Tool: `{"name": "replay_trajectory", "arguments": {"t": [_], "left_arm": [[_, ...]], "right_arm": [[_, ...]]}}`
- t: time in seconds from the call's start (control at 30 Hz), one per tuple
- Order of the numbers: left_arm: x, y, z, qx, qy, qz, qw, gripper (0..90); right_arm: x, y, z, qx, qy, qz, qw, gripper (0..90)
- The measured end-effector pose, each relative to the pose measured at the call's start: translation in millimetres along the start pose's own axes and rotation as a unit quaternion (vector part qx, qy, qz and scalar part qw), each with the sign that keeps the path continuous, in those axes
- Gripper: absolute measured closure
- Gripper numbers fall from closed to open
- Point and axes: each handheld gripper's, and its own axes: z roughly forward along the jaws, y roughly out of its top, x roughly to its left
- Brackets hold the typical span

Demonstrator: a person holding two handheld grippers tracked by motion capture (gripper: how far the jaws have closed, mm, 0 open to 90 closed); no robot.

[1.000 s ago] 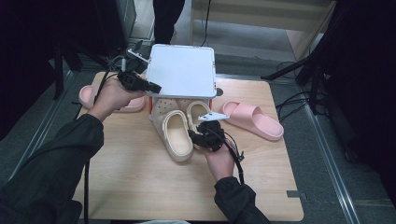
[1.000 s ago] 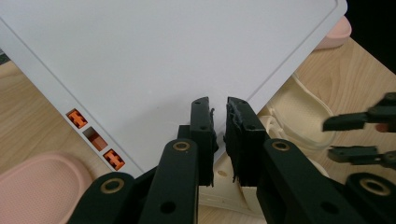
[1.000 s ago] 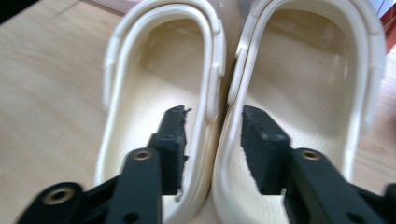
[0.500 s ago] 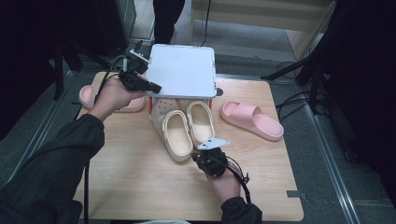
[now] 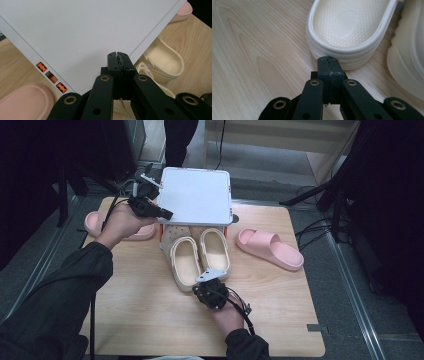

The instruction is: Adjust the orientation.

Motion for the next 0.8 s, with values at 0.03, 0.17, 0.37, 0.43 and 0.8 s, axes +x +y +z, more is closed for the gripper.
{"name": "replay_trajectory", "arguments": {"t": [0.03,0.17,0.37,0.43,0.8], "left_arm": [[0.0,-0.1,0.0,0.0,0.0,-0.001,1.0,89.3],[-0.2,-0.4,0.0,-0.002,0.001,-0.002,1.0,89.4],[0.7,-0.2,-0.2,0.0,-0.001,-0.006,1.0,89.4],[0.7,0.3,0.1,0.001,-0.002,-0.008,1.0,89.4],[1.5,0.8,0.1,0.003,-0.004,-0.01,0.9999,89.3]], "right_arm": [[1.8,1.9,2.1,-0.001,0.003,-0.003,1.0,90.0],[8.9,10.0,10.3,-0.006,0.004,-0.003,1.0,90.0],[13.7,23.5,16.0,-0.028,-0.002,0.005,0.9996,90.0],[11.9,28.9,15.9,-0.036,-0.006,0.007,0.9993,90.0],[-11.8,54.9,35.9,-0.031,-0.051,0.022,0.998,90.0]]}}
